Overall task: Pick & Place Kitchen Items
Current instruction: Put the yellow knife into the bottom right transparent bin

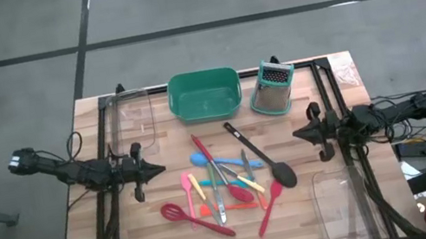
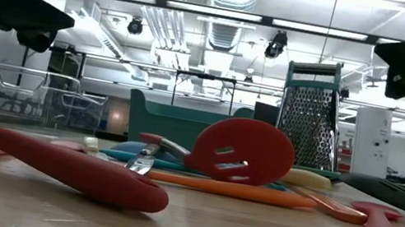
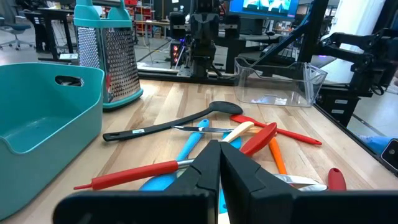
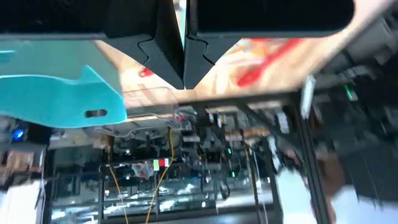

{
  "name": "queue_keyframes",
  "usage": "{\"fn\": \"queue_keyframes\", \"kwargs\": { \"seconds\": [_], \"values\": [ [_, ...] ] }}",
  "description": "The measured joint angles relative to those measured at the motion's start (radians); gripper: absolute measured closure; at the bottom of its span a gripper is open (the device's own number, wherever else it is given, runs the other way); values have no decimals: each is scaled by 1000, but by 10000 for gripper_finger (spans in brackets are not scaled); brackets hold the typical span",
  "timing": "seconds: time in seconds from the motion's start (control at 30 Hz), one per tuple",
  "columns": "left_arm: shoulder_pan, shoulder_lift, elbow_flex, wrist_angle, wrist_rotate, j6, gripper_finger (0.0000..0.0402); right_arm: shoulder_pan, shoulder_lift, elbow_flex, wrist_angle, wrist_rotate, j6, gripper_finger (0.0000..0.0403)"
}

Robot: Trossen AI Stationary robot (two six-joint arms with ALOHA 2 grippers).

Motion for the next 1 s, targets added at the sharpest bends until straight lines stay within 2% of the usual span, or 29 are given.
{"fn": "queue_keyframes", "kwargs": {
  "seconds": [0.17, 0.4, 0.5, 0.73, 0.87, 1.0],
  "values": [
    [0, 0, 0, 0, 0, 0, 390, 0, -1, 0, 157, 0, 40, 394],
    [0, 0, 0, 0, 0, 0, 390, 0, 64, 1, 293, 0, 243, 394],
    [0, 0, 0, 0, 0, 0, 390, 0, 165, 1, 328, 29, 344, 394],
    [0, 0, 0, 0, 0, 0, 390, -1, 515, 1, 442, 47, 586, 394],
    [0, 0, 0, 0, 0, 0, 390, -27, 659, 30, 442, 63, 617, 394],
    [0, 0, 0, 0, 0, 0, 390, -43, 771, 116, 442, 32, 662, 394]
  ]
}}
